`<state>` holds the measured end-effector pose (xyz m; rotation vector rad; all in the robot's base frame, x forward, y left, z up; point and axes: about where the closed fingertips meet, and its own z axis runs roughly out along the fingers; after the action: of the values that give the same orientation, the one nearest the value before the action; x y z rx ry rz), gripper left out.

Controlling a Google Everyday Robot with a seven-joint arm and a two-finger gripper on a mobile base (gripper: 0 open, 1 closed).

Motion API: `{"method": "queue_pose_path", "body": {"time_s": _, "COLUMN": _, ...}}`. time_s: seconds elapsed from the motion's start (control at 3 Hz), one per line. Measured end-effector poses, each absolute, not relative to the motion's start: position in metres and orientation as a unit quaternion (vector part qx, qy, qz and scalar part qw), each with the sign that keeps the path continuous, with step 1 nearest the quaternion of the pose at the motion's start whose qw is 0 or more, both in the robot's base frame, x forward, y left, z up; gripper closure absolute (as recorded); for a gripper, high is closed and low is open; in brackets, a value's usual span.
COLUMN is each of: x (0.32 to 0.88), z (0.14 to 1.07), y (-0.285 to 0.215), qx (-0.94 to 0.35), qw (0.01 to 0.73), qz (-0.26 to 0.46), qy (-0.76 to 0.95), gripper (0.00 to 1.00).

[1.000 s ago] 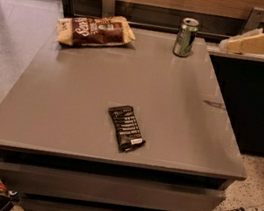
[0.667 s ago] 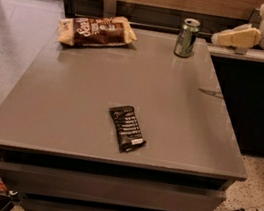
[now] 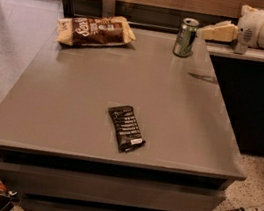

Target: Move green can near rxbar chocolate

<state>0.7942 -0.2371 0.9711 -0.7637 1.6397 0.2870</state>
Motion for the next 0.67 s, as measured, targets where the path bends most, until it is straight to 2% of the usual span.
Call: {"method": "queue_pose_path", "body": {"time_s": 0.67, "x": 0.840, "z": 0.941, "y": -0.216, "qx": -0.312, "qw": 0.610, "qz": 0.160, "qy": 0.711, "gripper": 0.00}}
